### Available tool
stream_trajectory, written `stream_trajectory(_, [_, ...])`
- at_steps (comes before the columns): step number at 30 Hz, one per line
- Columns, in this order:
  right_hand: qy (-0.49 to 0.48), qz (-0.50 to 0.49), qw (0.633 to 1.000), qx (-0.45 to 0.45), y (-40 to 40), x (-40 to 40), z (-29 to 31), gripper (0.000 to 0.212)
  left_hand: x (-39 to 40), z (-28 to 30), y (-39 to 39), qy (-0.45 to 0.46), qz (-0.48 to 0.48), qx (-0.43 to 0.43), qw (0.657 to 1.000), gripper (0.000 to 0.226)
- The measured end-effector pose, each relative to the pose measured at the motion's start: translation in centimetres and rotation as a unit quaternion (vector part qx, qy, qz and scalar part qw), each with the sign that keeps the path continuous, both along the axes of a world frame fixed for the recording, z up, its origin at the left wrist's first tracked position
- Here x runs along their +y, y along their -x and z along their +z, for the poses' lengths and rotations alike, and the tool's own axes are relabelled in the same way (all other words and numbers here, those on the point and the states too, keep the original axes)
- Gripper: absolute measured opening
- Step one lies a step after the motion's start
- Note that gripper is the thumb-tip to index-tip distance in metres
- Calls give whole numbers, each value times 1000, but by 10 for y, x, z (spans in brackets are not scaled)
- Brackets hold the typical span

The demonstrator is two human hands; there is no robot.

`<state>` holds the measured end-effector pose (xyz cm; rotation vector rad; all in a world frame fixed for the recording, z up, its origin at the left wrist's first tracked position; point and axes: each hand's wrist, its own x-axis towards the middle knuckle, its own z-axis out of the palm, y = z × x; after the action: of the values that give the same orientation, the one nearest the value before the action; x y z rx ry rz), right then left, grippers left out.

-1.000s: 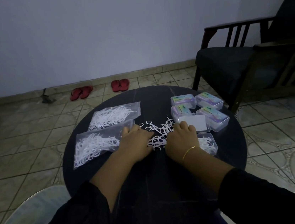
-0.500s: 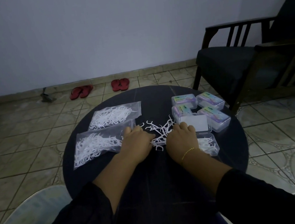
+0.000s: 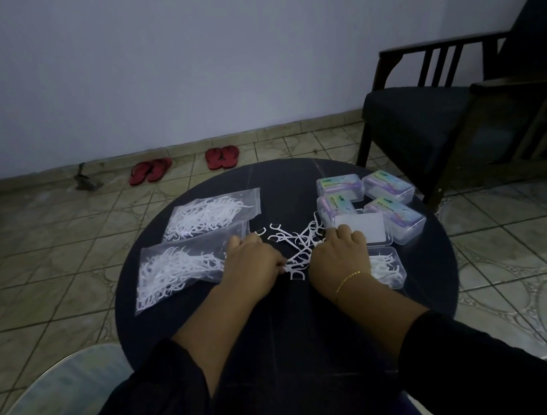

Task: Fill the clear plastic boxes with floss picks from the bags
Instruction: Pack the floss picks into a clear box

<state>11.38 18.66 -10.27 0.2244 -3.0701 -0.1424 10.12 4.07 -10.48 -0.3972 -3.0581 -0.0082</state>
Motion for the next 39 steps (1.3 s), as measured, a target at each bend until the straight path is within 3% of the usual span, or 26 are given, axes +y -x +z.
stream_trajectory(12, [57,-29,998,10,5,1,-2,29,2,-2,0,22,7,31,999,36])
stream_trajectory(19, [216,-43,975,30,11,12,3,31,-1,0,6,65,25,-3,998,36])
stream_trajectory(26, [381,3,924,-25,16,46,17,24,6,-4,8,80,-5,33,996,31])
stream_trajectory(29, [340,33,940,-13,13,67,27,21,8,-6,8,78,-11,48,996,29])
stream_trajectory(33, [170,71,982,-31,7,91,37,25,7,-8,11,53,16,34,998,25])
stream_trajectory(39, [74,93,991,-58,0,96,28,27,8,-5,14,28,45,8,999,22])
